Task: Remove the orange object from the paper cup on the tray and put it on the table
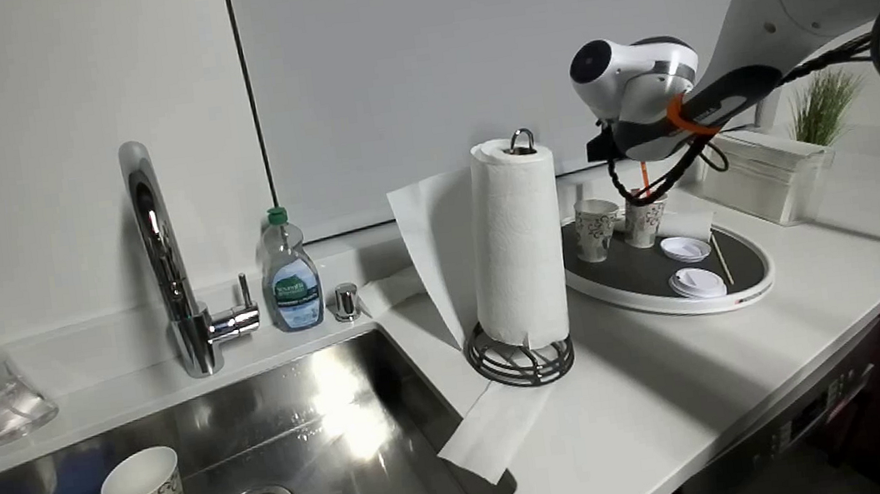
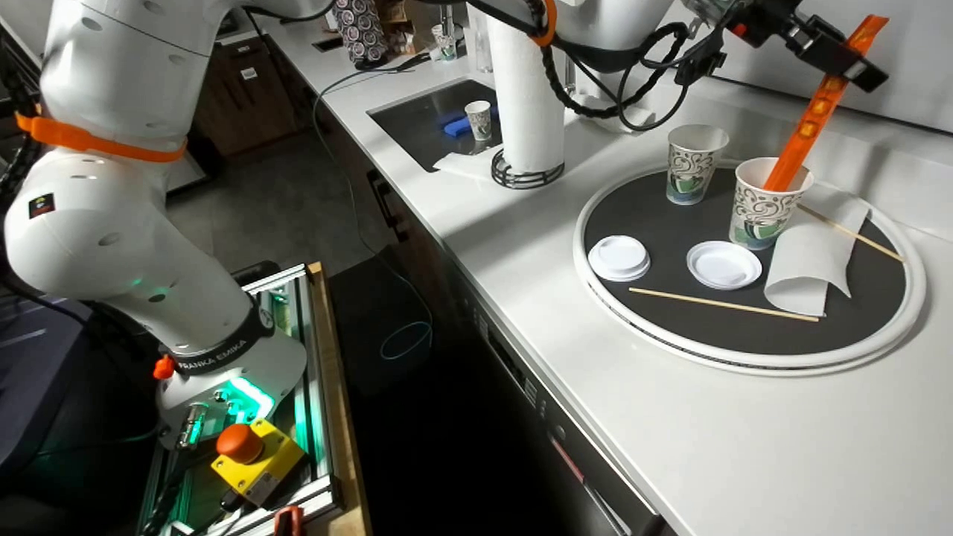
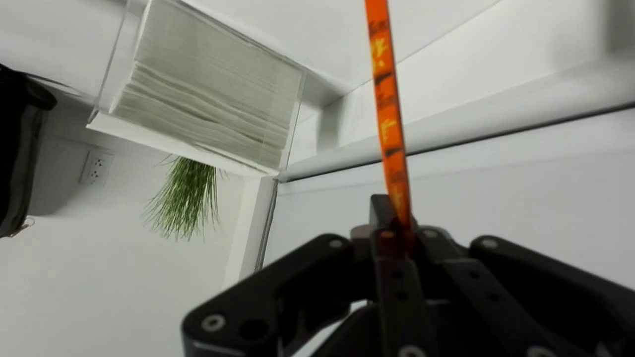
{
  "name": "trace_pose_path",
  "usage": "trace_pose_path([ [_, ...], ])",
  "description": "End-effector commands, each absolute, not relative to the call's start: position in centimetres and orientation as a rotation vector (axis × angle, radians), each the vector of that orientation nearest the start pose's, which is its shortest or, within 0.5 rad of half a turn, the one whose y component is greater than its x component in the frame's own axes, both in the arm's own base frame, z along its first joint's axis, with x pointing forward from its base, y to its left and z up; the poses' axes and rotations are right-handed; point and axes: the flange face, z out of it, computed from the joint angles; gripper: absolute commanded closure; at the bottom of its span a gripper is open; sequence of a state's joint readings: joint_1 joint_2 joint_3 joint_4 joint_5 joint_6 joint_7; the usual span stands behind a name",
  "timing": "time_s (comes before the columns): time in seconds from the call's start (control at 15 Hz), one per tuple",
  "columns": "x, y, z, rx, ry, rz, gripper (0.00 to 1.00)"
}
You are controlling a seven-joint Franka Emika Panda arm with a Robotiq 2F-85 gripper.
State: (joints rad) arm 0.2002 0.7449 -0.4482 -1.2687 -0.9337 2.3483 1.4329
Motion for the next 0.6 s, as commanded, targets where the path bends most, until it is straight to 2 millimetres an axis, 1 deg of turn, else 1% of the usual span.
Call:
trace_pose_path([
  [0.0, 74.0, -10.1, 43.9, 1.937, -1.073, 1.12, 1.0],
  [0.13, 72.6, -10.6, 46.1, 1.892, -1.116, 1.121, 1.0],
  [0.2, 71.6, -11.3, 47.0, 1.866, -1.131, 1.096, 1.0],
  [0.27, 70.7, -11.8, 47.3, 1.85, -1.148, 1.053, 1.0],
  [0.33, 69.8, -12.3, 47.5, 1.832, -1.165, 1.006, 1.0],
  [0.4, 68.7, -13.0, 47.1, 1.827, -1.155, 0.924, 1.0],
  [0.47, 67.8, -13.6, 46.4, 1.816, -1.158, 0.846, 1.0],
  [0.53, 67.1, -14.1, 45.1, 1.814, -1.165, 0.771, 1.0],
])
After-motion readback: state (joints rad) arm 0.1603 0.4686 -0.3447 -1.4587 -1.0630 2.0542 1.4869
